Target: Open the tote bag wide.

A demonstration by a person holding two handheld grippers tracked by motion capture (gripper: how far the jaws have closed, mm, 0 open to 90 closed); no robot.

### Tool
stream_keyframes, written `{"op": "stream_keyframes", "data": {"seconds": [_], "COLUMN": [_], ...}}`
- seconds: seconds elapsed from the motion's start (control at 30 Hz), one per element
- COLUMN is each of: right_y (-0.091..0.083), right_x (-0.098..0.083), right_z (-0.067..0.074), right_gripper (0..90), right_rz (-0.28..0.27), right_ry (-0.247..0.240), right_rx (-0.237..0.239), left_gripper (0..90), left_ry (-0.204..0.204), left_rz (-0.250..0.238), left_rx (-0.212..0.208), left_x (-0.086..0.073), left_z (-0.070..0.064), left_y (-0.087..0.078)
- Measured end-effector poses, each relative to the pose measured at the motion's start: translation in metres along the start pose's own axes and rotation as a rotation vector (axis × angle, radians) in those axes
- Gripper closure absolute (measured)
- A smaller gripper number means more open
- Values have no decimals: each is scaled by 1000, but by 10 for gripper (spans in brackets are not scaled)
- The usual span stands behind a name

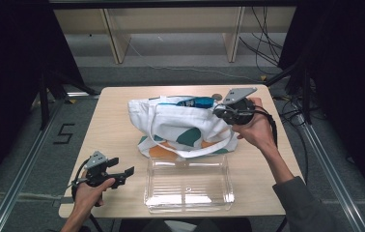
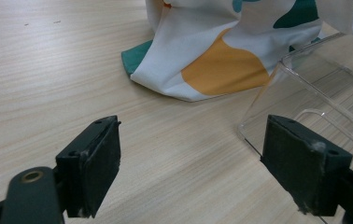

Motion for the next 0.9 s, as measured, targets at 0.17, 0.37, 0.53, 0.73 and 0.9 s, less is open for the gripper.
{"op": "stream_keyframes", "data": {"seconds": [0.17,0.37,0.53,0.73,0.9], "right_y": [21,30,35,38,40], "right_x": [-16,-30,-39,-47,-50], "right_z": [-6,-5,-2,8,14], "right_gripper": [892,892,892,892,891], "right_rz": [-47,-72,-82,-68,-61], "right_ry": [39,91,94,105,76], "right_rx": [2,11,31,46,50], "left_gripper": [188,188,208,264,297], "left_ry": [-1,-14,-7,5,12], "left_rz": [-3,-21,-33,-57,-80], "left_rx": [-14,-16,-56,-122,-211], "left_x": [3,7,17,42,83], "left_z": [1,0,-6,-22,-44], "left_y": [0,0,1,3,14]}}
Point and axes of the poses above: each handheld gripper's, and its own axes: y roughly forward along the jaws, x roughly out of its top, z roughly to its left, the point moved 10 cm from there along y, roughly forward along the jaws, and after that the axes turned 12 degrees about -z, right-handed, at the moved point
